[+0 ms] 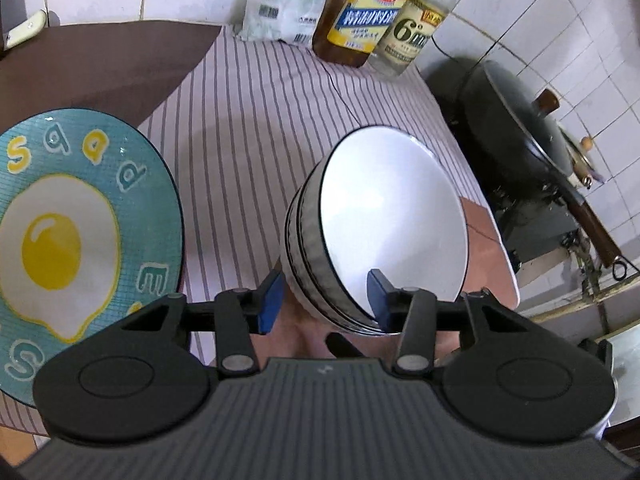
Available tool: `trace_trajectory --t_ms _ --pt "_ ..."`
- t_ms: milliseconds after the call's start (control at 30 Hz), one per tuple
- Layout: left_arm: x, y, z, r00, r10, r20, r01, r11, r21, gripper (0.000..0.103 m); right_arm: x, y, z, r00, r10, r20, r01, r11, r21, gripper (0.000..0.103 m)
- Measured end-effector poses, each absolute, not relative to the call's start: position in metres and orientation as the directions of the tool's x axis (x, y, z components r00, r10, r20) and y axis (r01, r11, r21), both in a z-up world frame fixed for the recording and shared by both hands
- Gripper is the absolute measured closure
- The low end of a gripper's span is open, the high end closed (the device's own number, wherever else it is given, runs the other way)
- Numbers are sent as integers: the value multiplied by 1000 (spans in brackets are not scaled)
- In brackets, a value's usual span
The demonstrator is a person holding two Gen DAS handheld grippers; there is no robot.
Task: Organize plates and bowls
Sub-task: 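Move both grippers to the bowl stack and grasp its rim, then lift the bowl stack with both grippers and carry it over the plate stack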
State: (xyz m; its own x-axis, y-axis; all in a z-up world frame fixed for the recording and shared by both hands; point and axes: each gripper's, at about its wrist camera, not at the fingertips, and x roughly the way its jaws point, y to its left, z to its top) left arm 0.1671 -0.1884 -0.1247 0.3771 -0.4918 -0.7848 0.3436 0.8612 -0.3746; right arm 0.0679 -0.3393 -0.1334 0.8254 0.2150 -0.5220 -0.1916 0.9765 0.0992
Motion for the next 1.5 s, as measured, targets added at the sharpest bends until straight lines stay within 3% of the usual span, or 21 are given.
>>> trace_trajectory --t_ms 433,733,1500 --pt "185 -186 -143 359 -523 -773 276 851 -447 55 83 -335 -147 850 248 -465 -224 969 108 8" --pt "184 -189 -148 371 -512 -775 269 858 -438 62 87 -335 -150 860 257 -441 -229 966 116 6" --pt "183 -184 -148 368 -525 -767 290 849 -442 63 92 -331 -148 860 228 -458 -204 974 102 4"
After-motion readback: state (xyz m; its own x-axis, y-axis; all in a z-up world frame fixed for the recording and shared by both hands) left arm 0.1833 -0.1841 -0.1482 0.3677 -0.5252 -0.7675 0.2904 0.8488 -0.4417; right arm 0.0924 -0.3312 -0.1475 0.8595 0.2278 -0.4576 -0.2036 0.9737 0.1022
